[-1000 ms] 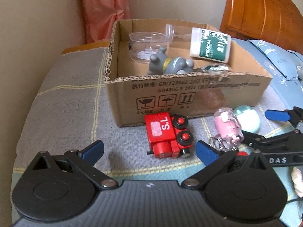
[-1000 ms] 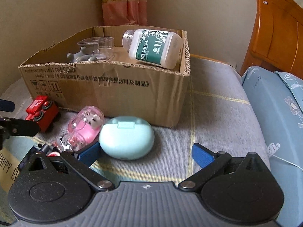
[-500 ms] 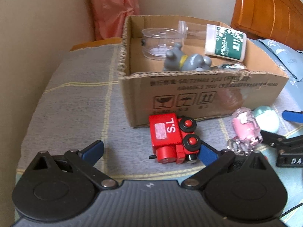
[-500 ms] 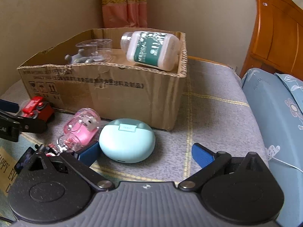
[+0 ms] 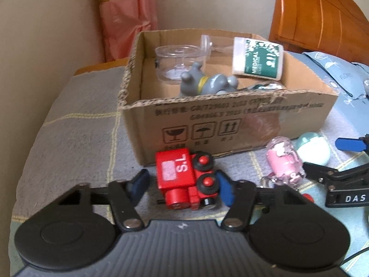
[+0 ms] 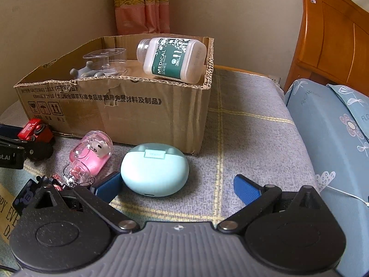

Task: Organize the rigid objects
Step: 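Grasp the red toy train with the left tool while the right tool grasps the mint-green case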

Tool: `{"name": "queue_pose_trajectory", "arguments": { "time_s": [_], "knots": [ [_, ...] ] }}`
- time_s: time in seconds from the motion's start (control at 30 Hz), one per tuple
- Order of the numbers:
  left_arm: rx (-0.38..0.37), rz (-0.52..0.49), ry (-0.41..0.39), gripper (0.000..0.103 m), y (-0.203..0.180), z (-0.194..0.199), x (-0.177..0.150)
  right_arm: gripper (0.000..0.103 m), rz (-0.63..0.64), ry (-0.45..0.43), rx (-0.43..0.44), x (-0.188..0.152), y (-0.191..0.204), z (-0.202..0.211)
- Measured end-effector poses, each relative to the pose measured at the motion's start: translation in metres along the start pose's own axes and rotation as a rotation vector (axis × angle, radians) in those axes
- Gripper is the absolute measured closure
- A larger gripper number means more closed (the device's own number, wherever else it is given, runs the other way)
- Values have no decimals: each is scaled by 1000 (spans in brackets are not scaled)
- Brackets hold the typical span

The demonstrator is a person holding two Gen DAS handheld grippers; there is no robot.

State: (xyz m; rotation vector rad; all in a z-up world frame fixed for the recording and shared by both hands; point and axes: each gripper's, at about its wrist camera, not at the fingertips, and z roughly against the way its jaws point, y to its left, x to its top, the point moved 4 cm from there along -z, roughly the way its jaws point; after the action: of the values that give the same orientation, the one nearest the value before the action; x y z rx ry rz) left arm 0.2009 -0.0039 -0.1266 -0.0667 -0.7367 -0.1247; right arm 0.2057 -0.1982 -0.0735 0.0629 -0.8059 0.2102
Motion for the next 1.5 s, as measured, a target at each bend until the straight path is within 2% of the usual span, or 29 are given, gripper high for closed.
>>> {"name": "queue_pose_trajectory", "arguments": {
  "time_s": [0.1, 0.33, 0.5, 0.77, 0.93, 1.1, 1.5],
  "knots": [
    [-4, -11, -7, 54, -3, 1, 0, 0, 0, 0, 0, 1, 1, -1],
    [-10, -48, 14, 54, 5, 6, -4, 0, 4, -3, 3, 0, 1, 0],
    [-6, -15, 23, 54, 19, 10, -8, 0, 22, 2, 19, 3, 0, -1],
    [2, -9, 19, 53, 18, 8, -7, 1, 82, 2, 41, 12, 13, -7],
    [0, -7, 17, 53, 17, 7, -7, 21, 100, -8, 81, 13, 21, -2],
    [-11, -2, 24, 54, 18, 7, -6, 37, 107, -5, 89, 14, 24, 3],
    [-44, -75, 43, 55, 13, 21, -3, 37, 178, 19, 84, 13, 24, 15]
  ]
}}
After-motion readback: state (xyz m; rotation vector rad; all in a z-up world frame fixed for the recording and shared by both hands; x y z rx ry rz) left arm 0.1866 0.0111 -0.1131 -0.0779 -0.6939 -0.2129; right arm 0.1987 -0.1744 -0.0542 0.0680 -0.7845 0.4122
